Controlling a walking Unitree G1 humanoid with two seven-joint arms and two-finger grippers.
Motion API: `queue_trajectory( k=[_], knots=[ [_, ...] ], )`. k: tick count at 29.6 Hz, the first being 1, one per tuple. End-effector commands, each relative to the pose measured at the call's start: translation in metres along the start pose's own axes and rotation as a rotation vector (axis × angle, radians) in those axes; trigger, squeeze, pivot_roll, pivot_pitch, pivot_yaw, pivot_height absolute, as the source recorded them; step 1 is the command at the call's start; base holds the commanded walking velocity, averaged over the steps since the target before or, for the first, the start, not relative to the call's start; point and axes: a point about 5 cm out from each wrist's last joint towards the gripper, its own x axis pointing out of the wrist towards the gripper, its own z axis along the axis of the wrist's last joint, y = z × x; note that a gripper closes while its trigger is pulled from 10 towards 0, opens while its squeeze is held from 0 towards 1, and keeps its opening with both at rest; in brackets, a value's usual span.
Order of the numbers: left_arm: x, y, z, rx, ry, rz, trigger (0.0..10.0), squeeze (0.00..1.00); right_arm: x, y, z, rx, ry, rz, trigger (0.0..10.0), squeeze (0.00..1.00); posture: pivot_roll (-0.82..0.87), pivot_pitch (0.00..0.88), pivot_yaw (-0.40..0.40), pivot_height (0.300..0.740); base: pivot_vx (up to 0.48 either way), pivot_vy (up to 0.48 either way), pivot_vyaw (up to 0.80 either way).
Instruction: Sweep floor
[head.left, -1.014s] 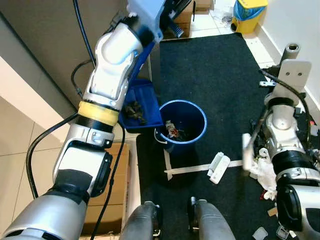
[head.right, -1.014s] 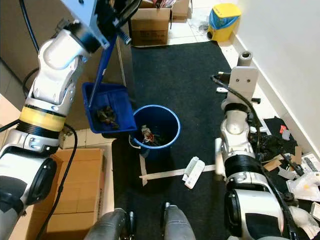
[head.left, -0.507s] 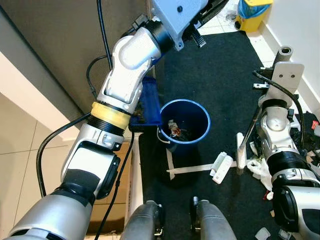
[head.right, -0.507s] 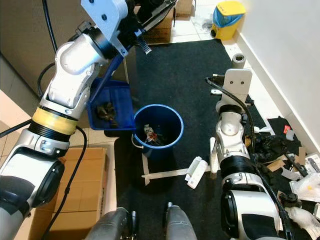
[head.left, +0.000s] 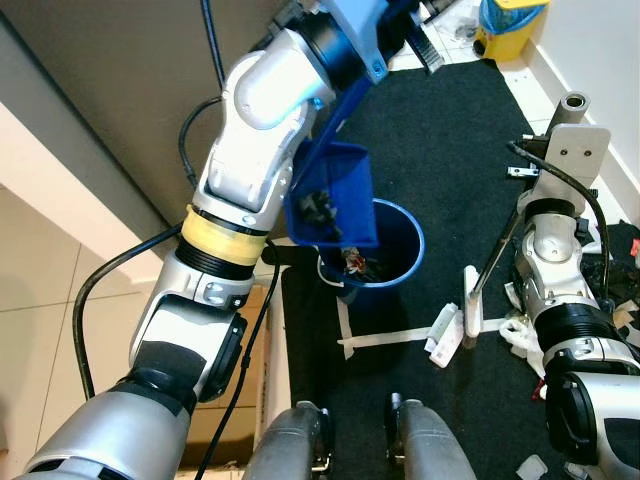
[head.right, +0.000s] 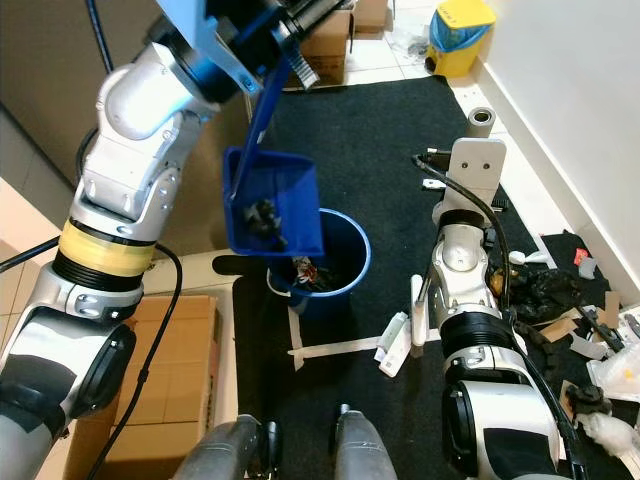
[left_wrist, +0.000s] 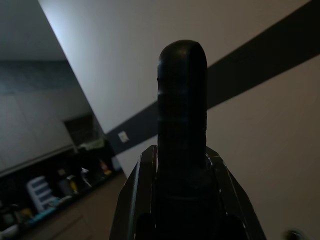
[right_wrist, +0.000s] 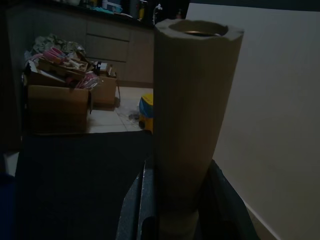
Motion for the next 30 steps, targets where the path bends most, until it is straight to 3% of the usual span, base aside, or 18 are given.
queue_trajectory(
  k=[1, 7, 10, 16, 18, 20, 22, 23, 24, 25, 30],
  knots=[
    [0.0, 0.006, 0.017, 0.084, -0.05, -0.009, 10.0, 0.0, 0.002, 0.004, 0.007, 0.008, -0.035, 0.013, 10.0, 0.0, 0.03, 0.138, 0.037, 0.74, 0.0, 0.0, 0.0],
    [0.014, 0.0, 0.013, 0.06, -0.048, -0.08, 10.0, 0.0, 0.003, 0.009, 0.01, 0.013, -0.039, 0.026, 10.0, 0.0, 0.02, 0.136, 0.035, 0.74, 0.0, 0.0, 0.0],
    [0.021, -0.015, -0.005, 0.07, -0.021, -0.175, 10.0, 0.0, 0.003, 0.009, 0.01, 0.013, -0.041, 0.029, 10.0, 0.0, 0.02, 0.135, 0.037, 0.74, 0.0, 0.0, 0.0],
    [0.022, -0.029, -0.017, 0.07, -0.013, -0.243, 10.0, 0.0, 0.002, 0.005, 0.009, 0.013, -0.043, 0.022, 10.0, 0.0, 0.01, 0.139, 0.042, 0.74, 0.0, 0.0, 0.0],
    [0.037, -0.046, -0.024, 0.053, -0.011, -0.285, 10.0, 0.0, 0.002, 0.005, 0.008, 0.013, -0.042, 0.021, 10.0, 0.0, 0.01, 0.141, 0.046, 0.74, 0.0, 0.0, 0.0],
    [0.068, -0.07, -0.022, 0.034, -0.014, -0.319, 10.0, 0.0, 0.001, 0.006, 0.008, 0.015, -0.042, 0.021, 10.0, 0.0, 0.0, 0.146, 0.054, 0.74, 0.0, 0.0, 0.0],
    [0.068, -0.07, -0.022, 0.034, -0.014, -0.319, 10.0, 0.0, 0.001, 0.006, 0.008, 0.015, -0.042, 0.021, 10.0, 0.0, 0.0, 0.146, 0.054, 0.74, 0.0, 0.0, 0.0],
    [0.084, -0.082, -0.017, 0.021, -0.022, -0.334, 10.0, 0.0, 0.0, 0.007, 0.007, 0.017, -0.043, 0.02, 10.0, 0.0, 0.0, 0.148, 0.058, 0.74, 0.0, 0.0, 0.0],
    [0.084, -0.082, -0.017, 0.021, -0.022, -0.334, 10.0, 0.0, 0.0, 0.007, 0.007, 0.017, -0.043, 0.02, 10.0, 0.0, 0.0, 0.148, 0.058, 0.74, 0.0, 0.0, 0.0],
    [0.096, -0.09, -0.01, -0.004, -0.038, -0.341, 10.0, 0.0, -0.001, 0.007, 0.007, 0.018, -0.043, 0.018, 10.0, 0.0, 0.0, 0.149, 0.063, 0.74, 0.0, 0.0, 0.0],
    [0.107, -0.1, 0.001, -0.046, -0.084, -0.364, 10.0, 0.0, -0.002, 0.004, 0.004, 0.019, -0.041, 0.008, 10.0, 0.0, -0.01, 0.151, 0.065, 0.74, 0.0, 0.0, 0.0]
  ],
)
